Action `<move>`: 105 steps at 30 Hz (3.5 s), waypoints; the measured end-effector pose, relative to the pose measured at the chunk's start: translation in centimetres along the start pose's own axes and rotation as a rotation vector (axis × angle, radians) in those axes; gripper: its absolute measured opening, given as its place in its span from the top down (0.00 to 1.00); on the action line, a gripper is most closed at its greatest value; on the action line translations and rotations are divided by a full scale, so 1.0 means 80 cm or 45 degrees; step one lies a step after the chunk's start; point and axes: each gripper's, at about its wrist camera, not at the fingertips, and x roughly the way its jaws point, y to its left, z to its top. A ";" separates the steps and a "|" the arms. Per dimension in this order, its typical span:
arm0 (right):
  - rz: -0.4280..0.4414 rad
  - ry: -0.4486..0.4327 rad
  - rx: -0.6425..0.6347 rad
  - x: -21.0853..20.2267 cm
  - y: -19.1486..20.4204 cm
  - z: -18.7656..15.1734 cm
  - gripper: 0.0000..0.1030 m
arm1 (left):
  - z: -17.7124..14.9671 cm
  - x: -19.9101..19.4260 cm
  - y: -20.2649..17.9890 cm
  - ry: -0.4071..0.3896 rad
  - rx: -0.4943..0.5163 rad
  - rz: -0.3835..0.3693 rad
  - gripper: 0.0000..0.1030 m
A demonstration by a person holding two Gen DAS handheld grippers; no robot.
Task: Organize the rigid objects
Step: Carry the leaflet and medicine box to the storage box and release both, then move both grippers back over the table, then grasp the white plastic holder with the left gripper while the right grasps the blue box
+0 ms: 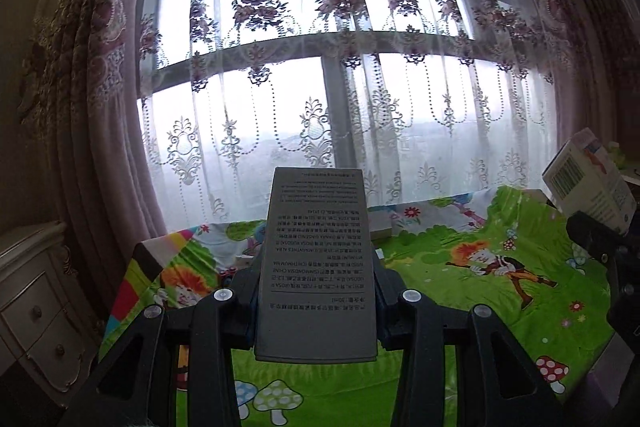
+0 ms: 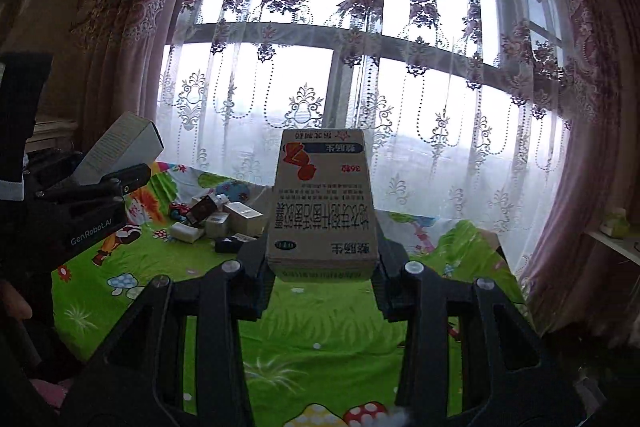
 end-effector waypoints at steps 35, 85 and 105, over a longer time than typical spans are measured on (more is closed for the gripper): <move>-0.598 1.027 0.499 -0.171 -0.318 -0.167 0.57 | -0.057 -0.079 -0.443 0.696 0.817 -1.285 0.59; 0.216 1.031 -0.003 0.198 -0.021 -0.130 0.27 | -0.119 0.196 0.052 0.885 -0.274 -0.223 0.31; 0.370 1.039 0.034 0.328 0.088 -0.137 0.19 | -0.131 0.428 0.167 0.971 -0.209 0.025 0.29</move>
